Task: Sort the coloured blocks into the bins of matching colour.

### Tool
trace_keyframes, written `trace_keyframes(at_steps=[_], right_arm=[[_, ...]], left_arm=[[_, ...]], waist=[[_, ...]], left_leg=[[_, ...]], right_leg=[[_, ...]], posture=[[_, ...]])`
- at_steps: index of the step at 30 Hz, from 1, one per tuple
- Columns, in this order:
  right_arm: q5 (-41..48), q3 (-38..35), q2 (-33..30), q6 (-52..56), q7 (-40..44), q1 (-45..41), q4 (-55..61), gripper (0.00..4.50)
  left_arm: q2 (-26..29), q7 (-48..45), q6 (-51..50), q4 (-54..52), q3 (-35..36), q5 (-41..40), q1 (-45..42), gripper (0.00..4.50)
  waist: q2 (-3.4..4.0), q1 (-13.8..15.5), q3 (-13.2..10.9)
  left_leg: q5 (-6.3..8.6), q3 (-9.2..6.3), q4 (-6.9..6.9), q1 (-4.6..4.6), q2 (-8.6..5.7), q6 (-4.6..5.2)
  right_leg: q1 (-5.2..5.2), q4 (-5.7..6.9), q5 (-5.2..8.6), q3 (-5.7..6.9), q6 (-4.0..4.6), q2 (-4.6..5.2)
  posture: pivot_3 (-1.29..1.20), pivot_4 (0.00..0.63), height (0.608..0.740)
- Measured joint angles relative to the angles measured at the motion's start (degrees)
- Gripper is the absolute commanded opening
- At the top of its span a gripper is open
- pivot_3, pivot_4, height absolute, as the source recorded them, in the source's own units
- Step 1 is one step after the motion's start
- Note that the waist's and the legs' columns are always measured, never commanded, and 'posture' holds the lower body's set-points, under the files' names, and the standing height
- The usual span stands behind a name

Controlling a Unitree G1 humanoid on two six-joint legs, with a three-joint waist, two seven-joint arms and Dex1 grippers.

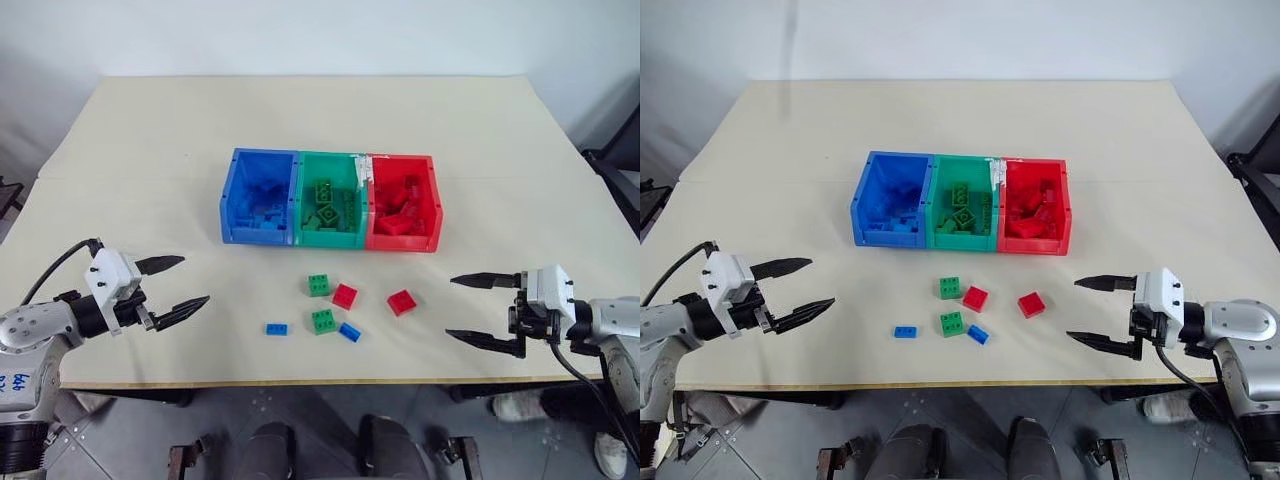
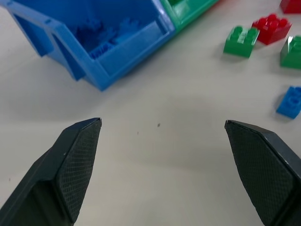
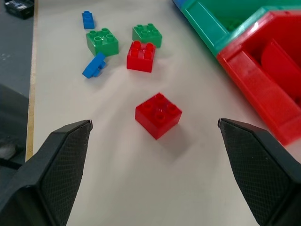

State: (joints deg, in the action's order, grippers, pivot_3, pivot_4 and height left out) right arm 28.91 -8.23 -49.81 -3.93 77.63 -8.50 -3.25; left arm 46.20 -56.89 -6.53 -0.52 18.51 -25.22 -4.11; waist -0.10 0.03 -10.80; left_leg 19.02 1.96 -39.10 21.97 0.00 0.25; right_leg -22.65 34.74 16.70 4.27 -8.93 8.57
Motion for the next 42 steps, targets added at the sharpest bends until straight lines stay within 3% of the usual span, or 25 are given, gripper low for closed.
trace_keyframes(at_steps=[9,17,21,28,35,42], right_arm=[[-0.86,-2.50,1.09,-1.09,-0.76,3.95,-0.16,4.50],[-5.39,-4.99,-2.59,-6.83,3.15,1.39,-12.32,4.50],[-7.00,-0.45,-1.90,-7.10,5.07,-4.90,-13.55,4.50],[-9.81,11.55,3.56,-3.17,9.22,-19.47,-14.50,4.50],[-17.27,22.18,8.96,-7.50,10.32,-30.85,-27.52,4.50],[-17.55,27.64,9.01,-14.72,10.99,-34.14,-35.30,2.26]], left_arm=[[-2.25,0.13,-2.78,-4.06,-3.63,-0.02,0.46,4.48],[-4.76,-3.21,-3.26,-14.95,-15.57,0.65,-1.89,4.48],[-4.11,-4.46,-3.30,-15.88,-16.63,0.80,-1.94,4.48],[-2.28,-4.98,-2.13,-14.65,-9.81,0.23,4.16,4.48],[-1.16,-5.22,-2.50,-15.55,-4.74,-1.16,9.60,4.48],[-1.38,-3.61,-3.41,-20.47,-4.02,-2.09,11.77,4.50]], waist=[[0.00,0.51,0.00],[0.00,0.78,0.00],[0.03,-0.36,-0.01],[0.06,-0.29,-0.04],[0.08,-0.10,-0.05],[0.07,-0.39,-0.04]], left_leg=[[0.02,-0.01,-0.01,0.01,-0.04,0.00],[0.01,0.04,-0.04,-0.08,-0.04,-0.01],[-0.01,0.12,-0.03,-0.19,0.05,-0.04],[0.01,0.13,-0.02,-0.30,0.08,-0.03],[0.05,0.07,-0.01,-0.28,0.03,-0.04],[0.06,0.09,0.00,-0.38,0.07,-0.05]], right_leg=[[0.02,-0.02,-0.01,0.02,-0.01,0.02],[0.10,-0.02,-0.03,0.00,-0.01,0.00],[0.10,0.02,-0.01,-0.02,0.01,-0.04],[0.17,0.00,-0.01,-0.05,0.03,-0.02],[0.18,-0.01,-0.01,-0.04,0.05,0.02],[0.26,-0.01,-0.01,-0.04,0.07,0.00]], posture=[[0.00,0.150,0.740],[0.00,0.150,0.740],[0.00,0.150,0.740],[0.00,0.150,0.740],[0.00,0.150,0.740],[0.00,0.150,0.740]])
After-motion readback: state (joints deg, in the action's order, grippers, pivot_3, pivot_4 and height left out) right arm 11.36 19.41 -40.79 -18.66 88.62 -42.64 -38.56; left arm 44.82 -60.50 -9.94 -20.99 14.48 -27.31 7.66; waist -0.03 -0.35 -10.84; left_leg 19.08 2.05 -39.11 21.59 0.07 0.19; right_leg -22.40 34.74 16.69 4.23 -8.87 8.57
